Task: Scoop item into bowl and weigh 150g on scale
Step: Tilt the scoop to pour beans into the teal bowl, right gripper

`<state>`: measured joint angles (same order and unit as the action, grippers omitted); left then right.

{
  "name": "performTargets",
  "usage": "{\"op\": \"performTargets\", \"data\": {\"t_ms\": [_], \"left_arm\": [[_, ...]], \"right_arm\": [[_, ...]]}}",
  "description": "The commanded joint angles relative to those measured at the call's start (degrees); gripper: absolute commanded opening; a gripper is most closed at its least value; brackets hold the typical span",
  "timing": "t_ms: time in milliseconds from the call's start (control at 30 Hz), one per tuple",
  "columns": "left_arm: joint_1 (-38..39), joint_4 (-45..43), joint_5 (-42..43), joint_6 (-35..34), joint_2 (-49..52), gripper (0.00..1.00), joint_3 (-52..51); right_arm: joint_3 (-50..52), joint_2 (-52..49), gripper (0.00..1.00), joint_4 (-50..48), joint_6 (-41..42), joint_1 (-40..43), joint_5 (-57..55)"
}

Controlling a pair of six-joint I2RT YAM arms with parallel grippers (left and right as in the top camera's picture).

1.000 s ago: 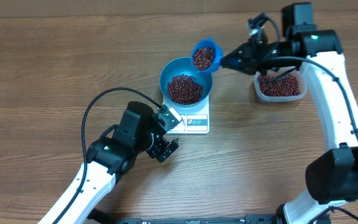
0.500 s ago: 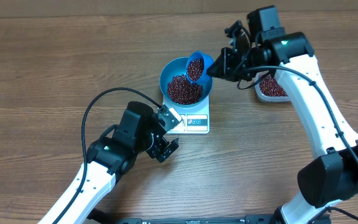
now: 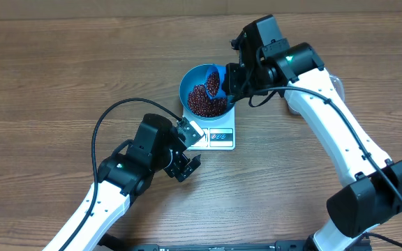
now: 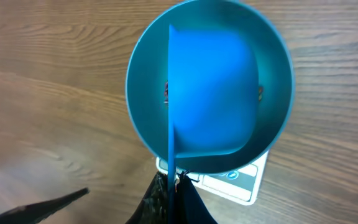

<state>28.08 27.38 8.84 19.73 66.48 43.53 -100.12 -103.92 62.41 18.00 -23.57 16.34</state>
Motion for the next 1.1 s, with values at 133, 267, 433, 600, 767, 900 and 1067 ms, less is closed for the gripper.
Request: {"op": "performTargets", "data": {"t_ms": [133, 267, 433, 600, 767, 900, 1067], "left_arm": [[-0.31, -0.17, 0.87, 0.85, -0.57, 1.00, -0.35], [-0.31, -0.17, 0.87, 0.85, -0.57, 1.00, -0.35], [-0.31, -0.17, 0.87, 0.85, -0.57, 0.99, -0.35], [-0.31, -0.17, 0.87, 0.85, -0.57, 0.99, -0.35], [-0.31, -0.17, 0.87, 0.87, -0.57, 0.99, -0.35], [-0.31, -0.17, 0.87, 0.85, -0.57, 1.00, -0.35], [-0.31, -0.17, 0.87, 0.85, -0.57, 1.00, -0.35]], "right_arm": [[-1.64, 1.68, 0.04, -0.68, 0.26, -2.05, -8.28], [-1.64, 1.68, 0.04, -0.61, 0.24, -3.54, -12.39], [-1.64, 1.70, 0.04, -0.66, 0.24, -5.81, -16.39], [-1.64, 1.68, 0.04, -0.66, 0.24, -7.50, -18.51], [-1.64, 1.68, 0.04, -0.63, 0.24, -7.87, -19.28], [-1.64, 1.68, 0.04, -0.63, 0.24, -7.87, -19.30], [-1.64, 1.68, 0.04, -0.63, 0.24, -7.87, -19.30]]}}
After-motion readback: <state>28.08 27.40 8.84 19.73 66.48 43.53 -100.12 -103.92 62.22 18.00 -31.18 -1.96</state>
